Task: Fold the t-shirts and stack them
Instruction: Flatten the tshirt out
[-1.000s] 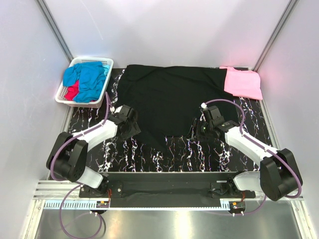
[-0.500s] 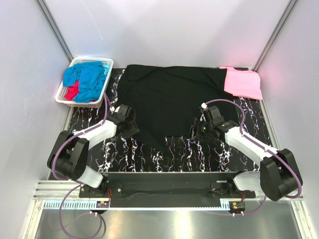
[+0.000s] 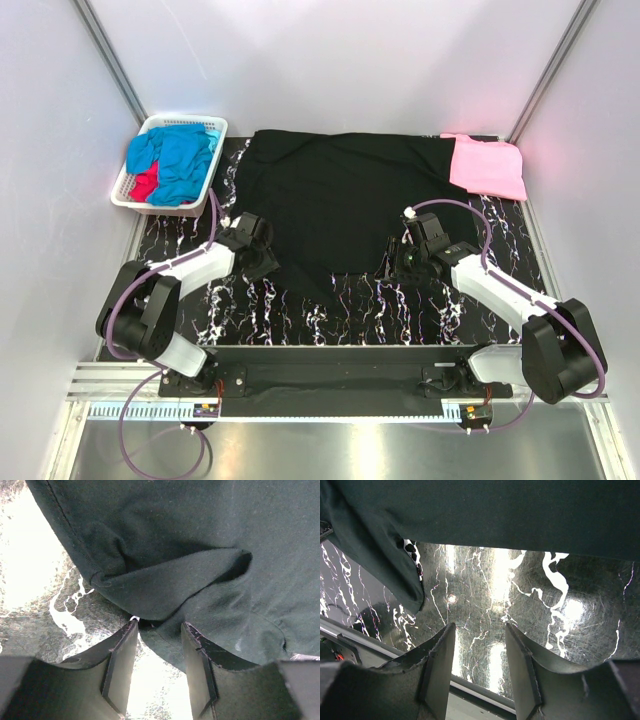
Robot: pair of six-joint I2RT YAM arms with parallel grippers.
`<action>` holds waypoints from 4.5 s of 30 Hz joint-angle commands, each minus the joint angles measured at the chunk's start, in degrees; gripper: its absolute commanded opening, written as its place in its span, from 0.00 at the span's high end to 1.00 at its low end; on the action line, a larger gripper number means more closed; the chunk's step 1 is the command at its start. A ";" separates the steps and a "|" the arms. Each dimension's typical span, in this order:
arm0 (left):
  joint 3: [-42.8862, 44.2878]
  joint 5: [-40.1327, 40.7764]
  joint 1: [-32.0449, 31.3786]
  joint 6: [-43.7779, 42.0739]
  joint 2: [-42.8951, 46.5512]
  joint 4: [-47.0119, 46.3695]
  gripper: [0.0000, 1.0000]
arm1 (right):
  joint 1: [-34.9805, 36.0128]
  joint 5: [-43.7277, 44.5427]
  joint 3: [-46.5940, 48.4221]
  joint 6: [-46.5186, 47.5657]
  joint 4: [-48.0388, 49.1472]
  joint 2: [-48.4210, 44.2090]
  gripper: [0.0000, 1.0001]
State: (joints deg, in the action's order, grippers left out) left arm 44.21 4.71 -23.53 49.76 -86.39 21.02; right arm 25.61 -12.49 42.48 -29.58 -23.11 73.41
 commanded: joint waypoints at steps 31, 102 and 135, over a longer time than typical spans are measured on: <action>0.09 4.78 0.41 -1.86 4.30 4.03 0.60 | 0.59 1.42 1.29 0.23 -0.09 -0.37 0.49; -8.78 2.23 0.68 0.69 44.46 27.15 1.00 | -16.90 36.05 11.22 -6.72 -13.37 4.46 0.45; -5.27 5.75 0.68 4.82 49.48 33.39 1.00 | -38.26 12.92 -3.54 -7.68 -1.41 7.02 0.55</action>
State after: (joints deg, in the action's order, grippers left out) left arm 36.40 8.67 -22.92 54.37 -36.86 54.54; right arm -12.69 -3.49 40.95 -35.68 -24.05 82.96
